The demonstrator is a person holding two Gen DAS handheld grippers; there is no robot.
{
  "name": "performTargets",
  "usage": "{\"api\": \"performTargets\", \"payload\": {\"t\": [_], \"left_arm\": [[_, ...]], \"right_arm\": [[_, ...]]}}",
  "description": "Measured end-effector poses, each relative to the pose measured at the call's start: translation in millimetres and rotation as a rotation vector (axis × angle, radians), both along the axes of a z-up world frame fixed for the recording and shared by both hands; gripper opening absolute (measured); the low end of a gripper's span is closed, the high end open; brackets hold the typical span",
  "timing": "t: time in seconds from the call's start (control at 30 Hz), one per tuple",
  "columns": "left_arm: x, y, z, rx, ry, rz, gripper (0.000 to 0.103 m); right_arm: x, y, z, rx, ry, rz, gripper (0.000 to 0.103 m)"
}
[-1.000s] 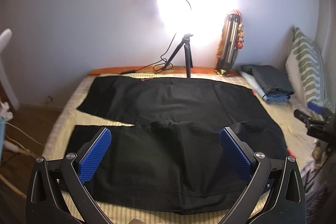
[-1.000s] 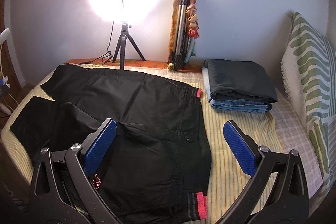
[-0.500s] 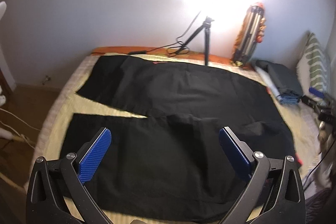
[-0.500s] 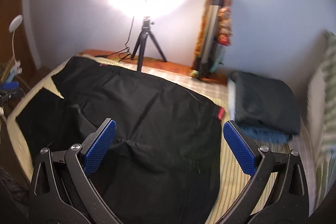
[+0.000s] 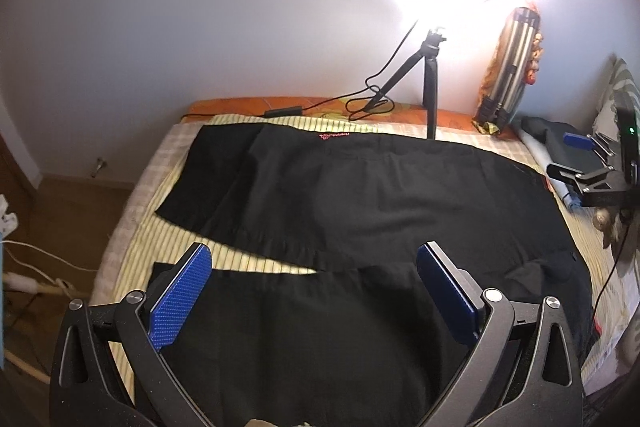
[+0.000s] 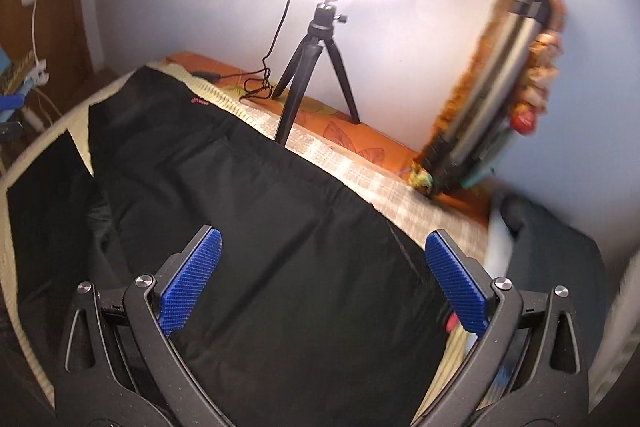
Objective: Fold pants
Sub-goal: 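Move the right tool to the trouser waistband and close on it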
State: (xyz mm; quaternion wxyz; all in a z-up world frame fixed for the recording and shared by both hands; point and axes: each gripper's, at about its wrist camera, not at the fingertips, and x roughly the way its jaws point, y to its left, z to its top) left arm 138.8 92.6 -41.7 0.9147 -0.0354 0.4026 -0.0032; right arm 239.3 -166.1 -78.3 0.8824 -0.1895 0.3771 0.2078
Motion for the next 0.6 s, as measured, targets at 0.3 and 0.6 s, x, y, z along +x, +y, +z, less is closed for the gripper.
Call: {"api": "performTargets", "payload": {"t": [0.3,0.6], "left_arm": [[40.8,1.4,-21.5,0.001,0.045,-0.017,0.087],[64.7,-5.7,-52.6,-0.008,0.098,-0.055,0.065]], "right_arm": [[75.5,20.6,-42.7,-0.049,0.12,0.106,0.086],[129.3,40.6,-83.0,-0.034,0.226,0.218,0.063]]}}
